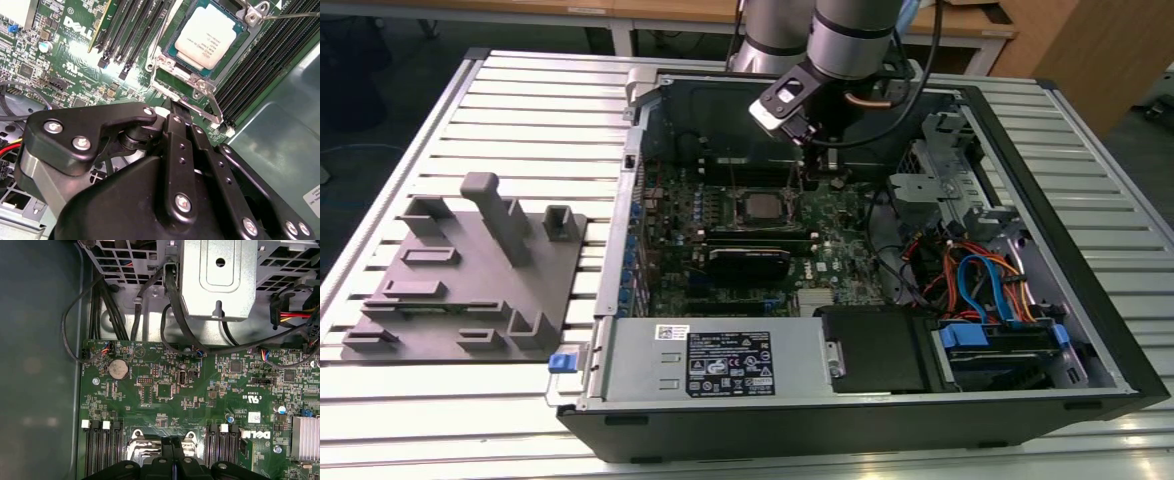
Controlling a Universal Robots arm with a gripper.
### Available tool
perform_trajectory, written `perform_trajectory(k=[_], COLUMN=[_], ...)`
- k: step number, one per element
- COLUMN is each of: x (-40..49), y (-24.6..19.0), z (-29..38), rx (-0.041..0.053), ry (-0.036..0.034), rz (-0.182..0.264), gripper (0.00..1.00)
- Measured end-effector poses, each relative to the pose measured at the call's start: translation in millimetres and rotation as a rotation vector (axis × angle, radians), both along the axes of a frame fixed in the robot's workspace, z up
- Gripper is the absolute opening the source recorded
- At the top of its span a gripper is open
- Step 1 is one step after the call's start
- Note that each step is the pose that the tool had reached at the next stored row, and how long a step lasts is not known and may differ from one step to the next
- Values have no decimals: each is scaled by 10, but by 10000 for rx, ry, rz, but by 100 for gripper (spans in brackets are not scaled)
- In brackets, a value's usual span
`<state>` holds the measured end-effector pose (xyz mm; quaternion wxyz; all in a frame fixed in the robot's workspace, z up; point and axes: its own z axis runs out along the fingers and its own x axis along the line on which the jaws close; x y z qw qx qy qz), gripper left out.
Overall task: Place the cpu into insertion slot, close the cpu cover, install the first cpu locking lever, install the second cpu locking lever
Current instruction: 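Close the cpu cover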
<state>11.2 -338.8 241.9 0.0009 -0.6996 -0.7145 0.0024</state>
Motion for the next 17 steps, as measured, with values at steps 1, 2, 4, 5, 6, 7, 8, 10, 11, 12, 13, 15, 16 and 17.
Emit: perform_trajectory(k=[1, 2, 4, 5, 6, 7, 8, 10, 11, 12, 13, 15, 16, 17], x=[-3, -8, -15, -19, -22, -25, -28, -34, -36, -39, -42, -46, -48, -51], y=[0, 0, 0, 0, 0, 0, 0, 0, 0, 0, 0, 0, 0, 0], z=[0, 0, 0, 0, 0, 0, 0, 0, 0, 0, 0, 0, 0, 0], rx=[1, 0, 0, 0, 0, 0, 0, 0, 0, 0, -1, 0, 0, 0], ry=[0, 0, 0, 0, 0, 0, 1, 0, 0, 0, 1, 0, 0, 0], rz=[-1, 0, 0, 0, 0, 0, 1, 0, 0, 0, 0, 0, 1, 0], gripper=[10, 10, 10, 10, 10, 10, 10, 10, 10, 10, 10, 10, 10, 10])
